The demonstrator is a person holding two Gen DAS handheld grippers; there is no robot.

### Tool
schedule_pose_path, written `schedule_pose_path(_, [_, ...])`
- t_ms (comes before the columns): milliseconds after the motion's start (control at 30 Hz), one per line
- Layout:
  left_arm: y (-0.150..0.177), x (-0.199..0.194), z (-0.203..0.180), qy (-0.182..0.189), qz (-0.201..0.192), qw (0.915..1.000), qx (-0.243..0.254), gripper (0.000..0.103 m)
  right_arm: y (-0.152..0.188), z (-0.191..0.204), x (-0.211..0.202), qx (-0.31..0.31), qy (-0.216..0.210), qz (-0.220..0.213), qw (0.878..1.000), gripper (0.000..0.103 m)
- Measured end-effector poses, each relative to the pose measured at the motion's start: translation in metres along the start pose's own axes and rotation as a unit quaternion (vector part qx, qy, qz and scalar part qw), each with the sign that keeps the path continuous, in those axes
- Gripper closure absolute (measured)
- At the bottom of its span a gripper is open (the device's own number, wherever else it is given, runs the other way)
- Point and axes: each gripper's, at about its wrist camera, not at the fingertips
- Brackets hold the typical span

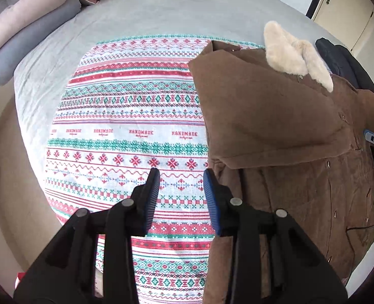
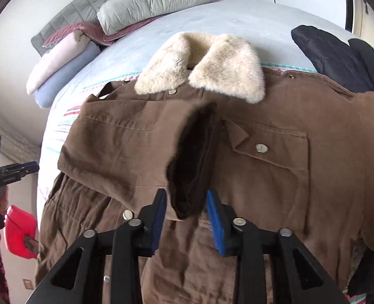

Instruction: Fold large clothes

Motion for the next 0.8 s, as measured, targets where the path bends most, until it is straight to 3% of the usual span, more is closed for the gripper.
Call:
schedule_pose_path(33, [-0.009,-0.007,-0.001,0.001,-0.012,0.9999,-0.002,0.066,-0.004,-0.008,-0.007,0.009,-0.002,-0.015,1.0,0.037])
schedule_pose_path(133, [-0.039,-0.013,-0.016,0.024,-0.054,0.9982,-0.009,0.066,-0.021,-0.024,-0.007,0.057,-0.024,-0.04,0.997,0.034])
schedule_pose_path(200, [-0.054,0.001,-0.033,0.04,-0.067,0.9969,-0.006,0.076,-0.031,-0.026,0.016,0.093,-0.038,-0.039,0.994,0.034])
schedule_pose_path(300, [-0.066,0.039,-0.055,0.047,-0.072,0.9962,-0.012,0.091,-0.04,-0.017,0.061,0.107,-0.02,-0.026,0.994,0.034])
schedule_pose_path(400, [-0.072,0.075,-0.065,0.059,-0.081,0.9942,-0.04,0.095,-0.043,-0.002,0.104,0.083,0.021,-0.023,0.996,0.036])
schedule_pose_path(467, [-0.073,0.09,-0.066,0.066,-0.092,0.9919,-0.058,0.095,-0.041,0.011,0.121,0.06,0.048,-0.027,0.997,0.071])
schedule_pose_path(500, [-0.073,0.095,-0.065,0.072,-0.098,0.9904,-0.067,0.095,-0.041,0.017,0.123,0.053,0.054,-0.028,0.997,0.094])
schedule_pose_path(533, [-0.073,0.099,-0.062,0.082,-0.105,0.9882,-0.076,0.095,-0.041,0.029,0.116,0.036,0.055,-0.043,0.997,0.096])
schedule_pose_path(667, [-0.068,0.114,-0.053,0.122,-0.143,0.9787,-0.083,0.095,-0.043,0.067,0.042,-0.035,-0.011,-0.145,0.989,0.097])
schedule_pose_path(733, [-0.061,0.137,-0.051,0.114,-0.131,0.9812,-0.084,0.095,-0.046,0.069,0.031,-0.067,0.04,-0.17,0.982,0.097])
schedule_pose_path(800, [-0.049,0.168,-0.053,0.099,-0.106,0.9862,-0.081,0.096,-0.05,0.055,0.053,-0.081,0.107,-0.146,0.98,0.097])
Point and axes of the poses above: each gripper's, at about its wrist camera, not at the fingertips, and x roughly the way its jaws point, z to its left, y to its underside, and after that the axes turned 9 degrees about -z, right-handed
